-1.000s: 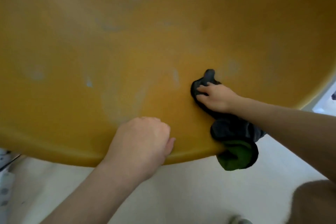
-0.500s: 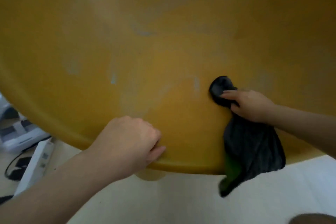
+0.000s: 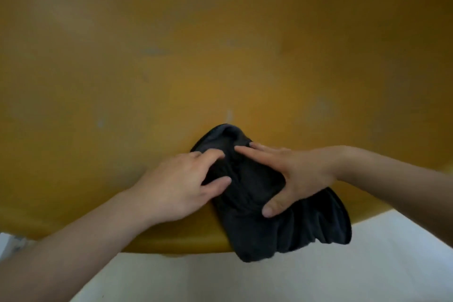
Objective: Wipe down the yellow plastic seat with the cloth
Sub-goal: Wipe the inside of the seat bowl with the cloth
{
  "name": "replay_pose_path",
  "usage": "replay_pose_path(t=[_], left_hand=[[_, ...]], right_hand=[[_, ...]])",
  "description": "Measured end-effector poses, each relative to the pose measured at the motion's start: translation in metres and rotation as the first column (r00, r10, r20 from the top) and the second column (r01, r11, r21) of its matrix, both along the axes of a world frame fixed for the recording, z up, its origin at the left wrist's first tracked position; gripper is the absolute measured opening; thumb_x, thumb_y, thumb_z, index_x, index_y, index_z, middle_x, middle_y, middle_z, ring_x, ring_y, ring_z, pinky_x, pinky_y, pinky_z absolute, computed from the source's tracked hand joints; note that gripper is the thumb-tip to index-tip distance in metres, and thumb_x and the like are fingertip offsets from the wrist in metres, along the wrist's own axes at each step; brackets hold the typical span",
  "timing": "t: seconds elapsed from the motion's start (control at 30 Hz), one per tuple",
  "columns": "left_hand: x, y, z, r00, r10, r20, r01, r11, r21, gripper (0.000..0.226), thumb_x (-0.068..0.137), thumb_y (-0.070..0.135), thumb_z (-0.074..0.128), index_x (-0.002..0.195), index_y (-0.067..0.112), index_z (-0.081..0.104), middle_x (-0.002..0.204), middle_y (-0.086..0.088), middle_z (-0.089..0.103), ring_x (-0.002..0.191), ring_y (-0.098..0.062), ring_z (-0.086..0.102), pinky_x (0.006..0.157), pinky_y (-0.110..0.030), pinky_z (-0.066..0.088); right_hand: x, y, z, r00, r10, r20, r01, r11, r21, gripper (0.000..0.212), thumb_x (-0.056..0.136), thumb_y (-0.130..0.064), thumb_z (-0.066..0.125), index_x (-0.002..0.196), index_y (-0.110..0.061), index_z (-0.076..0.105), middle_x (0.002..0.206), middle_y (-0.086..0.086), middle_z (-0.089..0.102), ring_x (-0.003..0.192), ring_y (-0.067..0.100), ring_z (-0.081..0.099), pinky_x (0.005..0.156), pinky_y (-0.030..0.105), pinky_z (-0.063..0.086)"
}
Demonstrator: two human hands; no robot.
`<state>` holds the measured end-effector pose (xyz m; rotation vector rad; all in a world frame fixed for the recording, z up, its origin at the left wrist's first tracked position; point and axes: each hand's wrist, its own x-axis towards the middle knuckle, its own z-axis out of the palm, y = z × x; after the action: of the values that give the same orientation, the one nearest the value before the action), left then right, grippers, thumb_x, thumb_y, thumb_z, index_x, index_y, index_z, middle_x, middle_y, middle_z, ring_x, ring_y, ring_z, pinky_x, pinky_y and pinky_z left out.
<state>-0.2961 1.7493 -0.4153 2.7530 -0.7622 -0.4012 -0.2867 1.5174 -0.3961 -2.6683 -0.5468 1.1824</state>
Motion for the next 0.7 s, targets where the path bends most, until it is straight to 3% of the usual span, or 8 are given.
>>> replay_pose_path(t=[0.1,0.2,0.27,0.3,0.37,0.43,0.6,0.7], left_hand=[[0.008,-0.015,0.001,0.998,0.004,-0.055,0.007,0.977,0.213,0.09,0.073,0.082,0.045,0.146,0.034,0.021,0.14,0.007,0.038,0.127,-0.017,0.039,0.099,-0.036,0.042],[0.008,-0.023,-0.008,0.993,0.121,-0.018,-0.116,0.98,0.16,0.058,0.074,0.064,0.063,0.118,0.029,0.05,0.114,0.006,0.047,0.1,-0.014,0.048,0.081,-0.032,0.048],[0.009,-0.024,-0.01,0.966,0.241,-0.092,-0.251,0.961,-0.119,0.028,0.077,0.046,0.067,0.096,0.028,0.059,0.1,0.005,0.055,0.086,-0.013,0.053,0.071,-0.031,0.047],[0.01,-0.023,-0.005,0.928,0.291,-0.232,-0.354,0.883,-0.309,0.019,0.075,0.038,0.068,0.089,0.027,0.062,0.093,0.004,0.062,0.082,-0.015,0.058,0.07,-0.033,0.048],[0.014,-0.022,0.013,0.803,0.247,-0.542,-0.574,0.566,-0.592,0.017,0.075,0.017,0.067,0.091,0.018,0.066,0.086,-0.003,0.072,0.082,-0.023,0.066,0.069,-0.031,0.051],[0.017,-0.02,0.031,0.712,0.098,-0.695,-0.681,0.339,-0.649,0.028,0.081,0.002,0.065,0.106,0.015,0.063,0.093,-0.012,0.073,0.083,-0.027,0.068,0.069,-0.035,0.053],[0.02,-0.019,0.039,0.7,0.162,-0.695,-0.704,0.315,-0.636,0.028,0.089,0.009,0.061,0.11,0.027,0.058,0.078,-0.009,0.073,0.061,-0.024,0.067,0.046,-0.032,0.053],[0.032,-0.007,0.034,0.678,0.279,-0.68,-0.735,0.251,-0.63,0.016,0.088,0.015,0.061,0.1,0.025,0.065,0.079,-0.007,0.07,0.062,-0.021,0.062,0.049,-0.03,0.05]], right_hand=[[-0.007,0.011,-0.025,0.963,0.047,0.264,-0.055,0.998,0.021,0.101,0.073,-0.07,0.063,0.146,-0.052,-0.003,0.156,-0.007,0.012,0.141,0.022,0.019,0.112,0.046,0.026],[0.002,0.014,-0.028,0.875,-0.004,0.484,-0.091,0.981,0.174,0.072,0.085,-0.047,0.067,0.145,-0.042,0.028,0.132,-0.003,0.051,0.117,0.02,0.051,0.095,0.037,0.046],[0.007,0.01,-0.012,0.906,-0.146,0.398,0.006,0.943,0.332,0.063,0.085,-0.04,0.07,0.139,-0.036,0.039,0.127,-0.007,0.058,0.111,0.016,0.058,0.09,0.036,0.052],[0.009,0.006,-0.002,0.923,-0.259,0.284,0.111,0.887,0.449,0.062,0.081,-0.041,0.074,0.134,-0.034,0.043,0.123,-0.007,0.06,0.107,0.014,0.061,0.087,0.036,0.054],[0.011,-0.005,0.019,0.87,-0.492,0.009,0.36,0.648,0.671,0.067,0.068,-0.046,0.081,0.124,-0.03,0.048,0.111,-0.005,0.066,0.096,0.014,0.067,0.078,0.034,0.056],[0.013,-0.019,0.033,0.765,-0.629,-0.136,0.501,0.45,0.739,0.068,0.06,-0.047,0.086,0.117,-0.026,0.054,0.103,-0.002,0.071,0.091,0.016,0.07,0.077,0.035,0.055],[0.018,-0.027,0.047,0.616,-0.787,0.014,0.584,0.47,0.662,0.05,0.065,-0.05,0.081,0.103,-0.023,0.061,0.089,-0.003,0.07,0.079,0.016,0.069,0.061,0.031,0.052],[0.032,-0.024,0.05,0.501,-0.862,0.074,0.522,0.37,0.768,0.023,0.08,-0.035,0.076,0.079,-0.014,0.066,0.069,-0.002,0.062,0.066,0.014,0.058,0.053,0.024,0.042]])
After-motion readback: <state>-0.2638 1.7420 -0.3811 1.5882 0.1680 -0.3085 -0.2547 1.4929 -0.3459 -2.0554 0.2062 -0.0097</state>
